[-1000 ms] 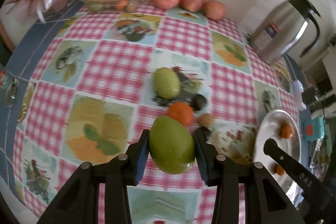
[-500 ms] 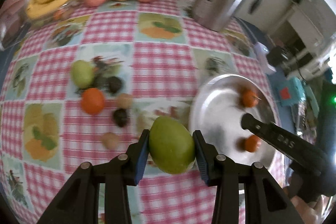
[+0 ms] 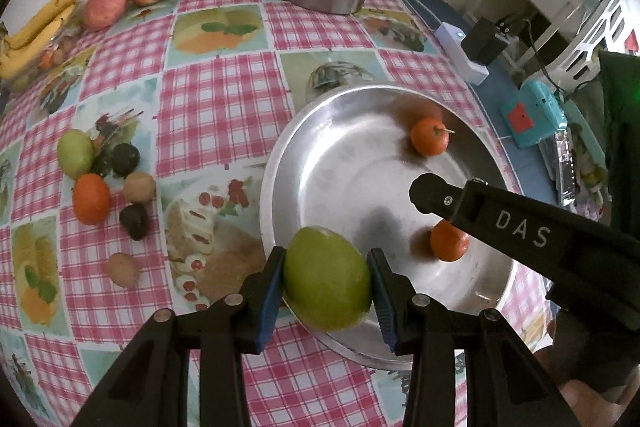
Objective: Organize fruits
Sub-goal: 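Carry the green fruit with the left tool while the right tool carries the plum over the plate, then open both tools to drop the green fruit and plum into the plate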
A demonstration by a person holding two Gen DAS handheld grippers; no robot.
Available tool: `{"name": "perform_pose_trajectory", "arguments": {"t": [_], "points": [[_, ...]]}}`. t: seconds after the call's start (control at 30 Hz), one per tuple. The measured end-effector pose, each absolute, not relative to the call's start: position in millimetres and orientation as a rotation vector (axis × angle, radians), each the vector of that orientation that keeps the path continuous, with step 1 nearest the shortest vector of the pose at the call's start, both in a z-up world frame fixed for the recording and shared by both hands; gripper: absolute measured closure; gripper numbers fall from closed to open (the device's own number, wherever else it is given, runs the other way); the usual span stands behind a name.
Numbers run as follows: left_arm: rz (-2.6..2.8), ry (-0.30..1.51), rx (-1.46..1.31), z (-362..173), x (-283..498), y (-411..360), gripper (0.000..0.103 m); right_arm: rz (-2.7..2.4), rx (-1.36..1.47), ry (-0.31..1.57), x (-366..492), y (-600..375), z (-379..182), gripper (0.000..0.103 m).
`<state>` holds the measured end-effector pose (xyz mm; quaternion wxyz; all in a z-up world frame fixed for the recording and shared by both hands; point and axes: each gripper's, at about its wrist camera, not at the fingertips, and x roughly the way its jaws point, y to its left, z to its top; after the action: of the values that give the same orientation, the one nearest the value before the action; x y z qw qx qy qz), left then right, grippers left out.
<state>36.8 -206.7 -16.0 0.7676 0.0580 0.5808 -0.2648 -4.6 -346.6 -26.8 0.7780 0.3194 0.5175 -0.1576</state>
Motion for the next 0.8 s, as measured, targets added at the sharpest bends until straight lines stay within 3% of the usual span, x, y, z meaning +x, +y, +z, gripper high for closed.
{"name": "perform_pose_trajectory", "arguments": {"t": [0.4,0.7,0.73,0.8], "points": [[-0.564,1.262,0.115,-13.9,39.3,-204.0,0.057,-0.342,0.696,1.126,-3.1,-345.1,-31.6,0.072],[-0.486,1.291,0.087,-19.7,49.9,-188.5,0.036,-0.359,0.668,1.137,0.8,-347.6,-30.3,0.048],[-0.468,1.292,0.085,-20.0,52.4,-185.2,0.031,-0.365,0.658,1.141,1.7,-347.3,-30.2,0.043],[-0.427,1.298,0.079,-21.3,57.6,-178.3,0.022,-0.367,0.643,1.145,2.3,-347.6,-29.8,0.042]]}}
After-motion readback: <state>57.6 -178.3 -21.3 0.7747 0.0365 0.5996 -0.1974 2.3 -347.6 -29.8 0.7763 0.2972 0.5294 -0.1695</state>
